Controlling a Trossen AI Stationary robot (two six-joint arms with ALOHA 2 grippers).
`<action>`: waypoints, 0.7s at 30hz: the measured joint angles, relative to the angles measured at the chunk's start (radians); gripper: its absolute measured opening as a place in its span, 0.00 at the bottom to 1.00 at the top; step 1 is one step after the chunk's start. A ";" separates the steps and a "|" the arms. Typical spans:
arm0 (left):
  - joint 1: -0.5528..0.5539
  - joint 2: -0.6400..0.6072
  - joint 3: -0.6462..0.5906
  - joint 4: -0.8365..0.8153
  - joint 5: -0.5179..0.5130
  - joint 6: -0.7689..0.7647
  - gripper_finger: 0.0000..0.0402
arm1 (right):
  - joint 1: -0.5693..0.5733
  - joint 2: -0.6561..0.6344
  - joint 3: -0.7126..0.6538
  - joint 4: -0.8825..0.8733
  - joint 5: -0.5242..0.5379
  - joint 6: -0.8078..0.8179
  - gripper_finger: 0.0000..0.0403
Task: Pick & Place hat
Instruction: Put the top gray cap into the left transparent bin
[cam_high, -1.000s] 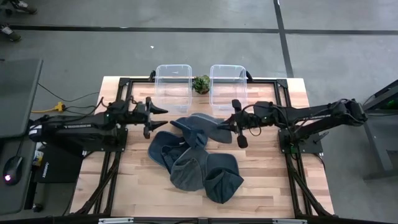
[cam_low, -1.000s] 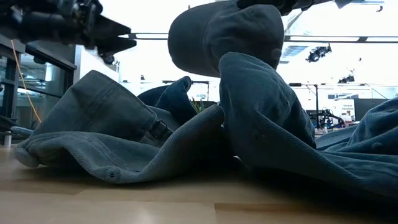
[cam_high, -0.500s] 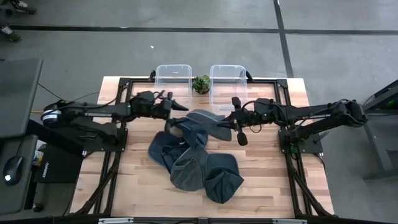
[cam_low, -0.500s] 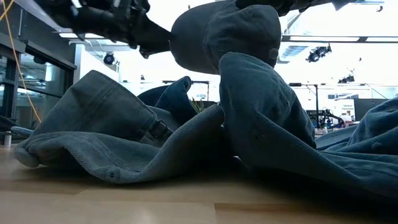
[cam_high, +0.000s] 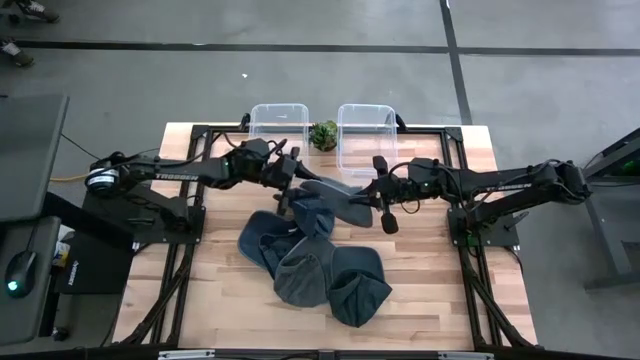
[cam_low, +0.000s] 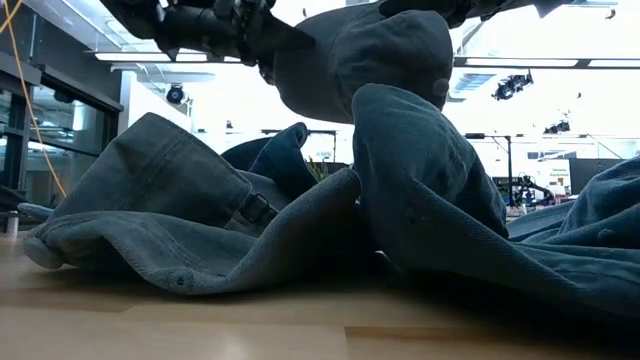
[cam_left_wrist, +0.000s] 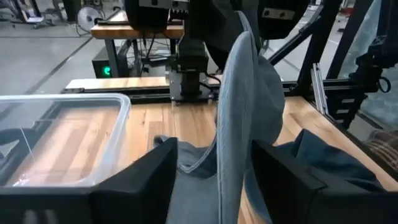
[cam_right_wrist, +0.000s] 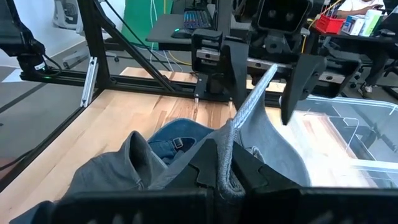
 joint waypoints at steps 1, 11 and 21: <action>0.000 0.000 0.000 -0.007 0.000 0.000 0.40 | 0.000 0.000 0.000 -0.001 0.000 0.000 0.02; -0.015 0.000 0.000 -0.070 0.032 0.025 0.02 | 0.000 0.000 0.000 -0.005 0.009 0.000 0.02; -0.039 0.000 0.000 -0.070 -0.015 0.026 0.01 | 0.001 -0.003 0.000 0.005 0.037 0.000 0.32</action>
